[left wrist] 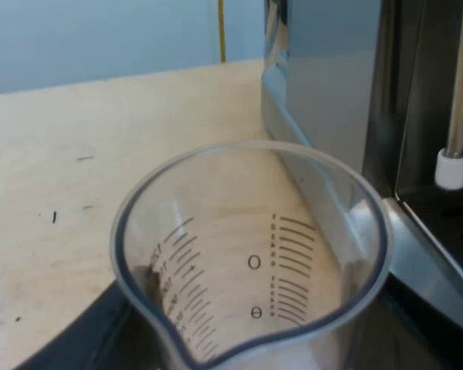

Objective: Pour the beans into the coffee machine

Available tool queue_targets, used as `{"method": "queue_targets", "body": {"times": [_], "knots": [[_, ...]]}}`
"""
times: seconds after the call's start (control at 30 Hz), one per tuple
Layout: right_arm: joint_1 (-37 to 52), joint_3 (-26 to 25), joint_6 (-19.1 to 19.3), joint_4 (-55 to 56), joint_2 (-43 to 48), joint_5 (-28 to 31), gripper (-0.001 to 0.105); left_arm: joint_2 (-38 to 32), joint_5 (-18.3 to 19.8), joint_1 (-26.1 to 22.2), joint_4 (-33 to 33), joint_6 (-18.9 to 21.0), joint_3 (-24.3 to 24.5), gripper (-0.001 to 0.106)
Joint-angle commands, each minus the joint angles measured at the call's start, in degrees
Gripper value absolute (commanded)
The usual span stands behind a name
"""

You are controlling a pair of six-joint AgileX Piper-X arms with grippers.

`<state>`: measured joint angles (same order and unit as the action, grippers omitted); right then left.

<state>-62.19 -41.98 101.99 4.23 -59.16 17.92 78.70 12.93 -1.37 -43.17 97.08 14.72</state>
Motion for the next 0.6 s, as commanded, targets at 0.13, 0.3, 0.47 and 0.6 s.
{"method": "queue_targets", "body": {"times": [0.13, 0.3, 0.47, 0.6], "knots": [[-0.03, -0.52, -0.70, -3.25, -1.16, 0.33, 0.078, 4.07, 0.32, 0.35, -2.19, 0.85, 3.03, 0.000], [-0.03, -0.52, -0.70, -4.23, -1.14, 0.33, 0.078, 8.11, 6.54, 0.35, -2.19, 0.85, 6.32, 0.000], [-0.03, -0.52, -0.70, -4.23, -1.14, 0.44, 0.078, 9.96, 6.59, 0.35, -4.09, 0.43, 6.58, 0.000], [-0.03, -0.52, -0.70, -4.23, -1.14, 0.44, 0.078, 11.20, 6.31, 0.35, -4.07, 0.29, 6.58, 0.000]]}}
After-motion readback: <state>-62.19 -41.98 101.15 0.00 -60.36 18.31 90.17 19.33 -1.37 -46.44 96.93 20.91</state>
